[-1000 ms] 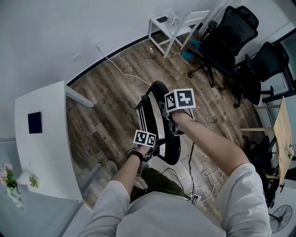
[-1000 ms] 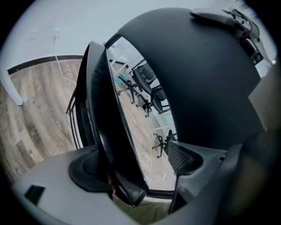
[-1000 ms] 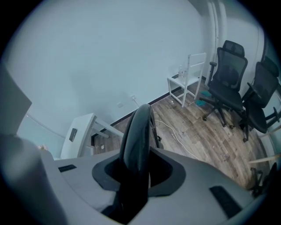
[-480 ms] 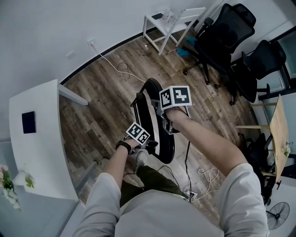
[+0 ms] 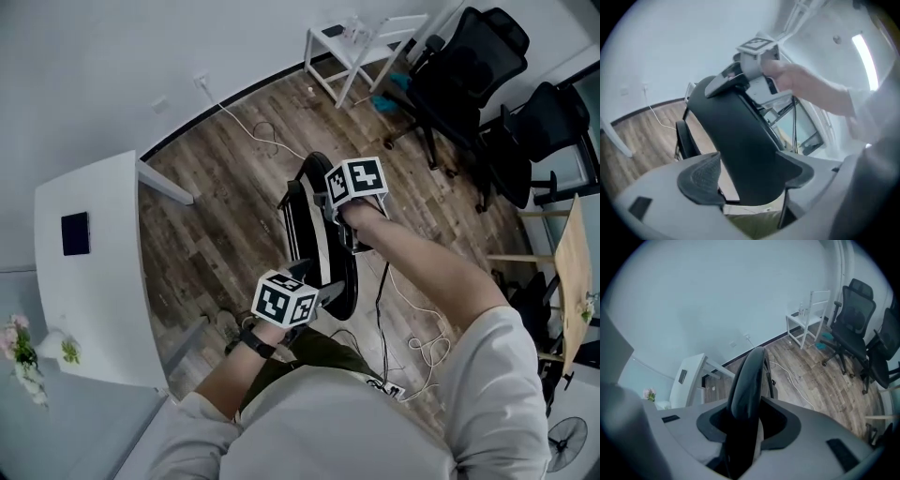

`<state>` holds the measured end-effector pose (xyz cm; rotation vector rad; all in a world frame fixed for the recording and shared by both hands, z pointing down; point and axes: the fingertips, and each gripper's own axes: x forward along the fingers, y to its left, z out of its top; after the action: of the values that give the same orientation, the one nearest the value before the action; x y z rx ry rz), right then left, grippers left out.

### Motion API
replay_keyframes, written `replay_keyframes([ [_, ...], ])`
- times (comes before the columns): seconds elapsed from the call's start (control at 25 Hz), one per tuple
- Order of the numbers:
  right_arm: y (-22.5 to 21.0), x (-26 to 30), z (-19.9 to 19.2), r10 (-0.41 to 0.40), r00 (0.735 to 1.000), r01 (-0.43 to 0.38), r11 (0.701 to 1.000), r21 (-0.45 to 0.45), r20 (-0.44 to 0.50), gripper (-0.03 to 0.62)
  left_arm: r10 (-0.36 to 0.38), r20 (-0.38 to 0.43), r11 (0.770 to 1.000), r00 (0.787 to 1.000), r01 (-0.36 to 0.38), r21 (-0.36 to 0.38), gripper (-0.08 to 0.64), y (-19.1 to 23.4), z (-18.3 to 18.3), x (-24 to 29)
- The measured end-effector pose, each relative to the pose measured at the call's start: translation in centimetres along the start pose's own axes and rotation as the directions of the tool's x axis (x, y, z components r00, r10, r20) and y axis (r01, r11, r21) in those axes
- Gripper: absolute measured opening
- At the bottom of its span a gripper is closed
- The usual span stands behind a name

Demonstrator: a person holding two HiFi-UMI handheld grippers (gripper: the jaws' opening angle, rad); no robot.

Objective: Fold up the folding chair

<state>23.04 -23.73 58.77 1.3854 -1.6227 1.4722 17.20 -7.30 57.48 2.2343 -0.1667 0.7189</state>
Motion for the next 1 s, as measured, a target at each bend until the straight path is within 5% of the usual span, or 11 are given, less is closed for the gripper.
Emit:
replay_keyframes([
  [0.08, -0.3, 0.0, 0.0, 0.005, 0.999, -0.004, 1.0, 0.029, -0.032, 0.15, 0.078, 0.014, 0.996, 0.997, -0.078, 0.044, 0.356, -1.3, 0.7, -0.6],
  [0.24, -0.5, -0.1, -0.1, 0.019, 0.998, -0.016, 0.999, 0.04, -0.065, 0.152, -0.012, 0.06, 1.0, 0.998, 0.014, -0.022, 0.387, -3.8, 1.4, -2.1],
  [0.36, -0.1, 0.0, -0.1, 0.014, 0.998, -0.011, 0.999, 0.039, -0.066, 0.152, -0.021, 0.036, 0.999, 0.999, 0.02, 0.027, 0.401, -5.9, 1.4, -1.1],
  [0.44, 0.6, 0.3, -0.1, 0.014, 0.997, -0.012, 0.999, 0.03, -0.07, 0.153, 0.05, -0.004, 0.995, 0.999, -0.049, 0.091, 0.42, -6.5, 0.7, 0.1],
  [0.6, 2.5, 1.0, 0.1, 0.009, 0.997, -0.008, 1.0, 0.01, -0.071, 0.161, 0.295, -0.021, 0.922, 0.955, -0.279, 0.268, 0.419, -3.8, -0.3, 2.2],
  [0.68, 3.3, 1.4, 0.2, 0.002, 0.997, -0.002, 1.0, -0.005, -0.075, 0.16, 0.358, 0.007, 0.884, 0.934, -0.341, 0.319, 0.411, -2.6, -0.4, 2.0],
  [1.0, 7.9, 3.1, 0.3, -0.064, 0.996, 0.061, 0.997, -0.05, -0.068, 0.138, 0.384, -0.01, 0.898, 0.923, -0.37, 0.236, 0.33, 0.0, -1.7, -2.8],
])
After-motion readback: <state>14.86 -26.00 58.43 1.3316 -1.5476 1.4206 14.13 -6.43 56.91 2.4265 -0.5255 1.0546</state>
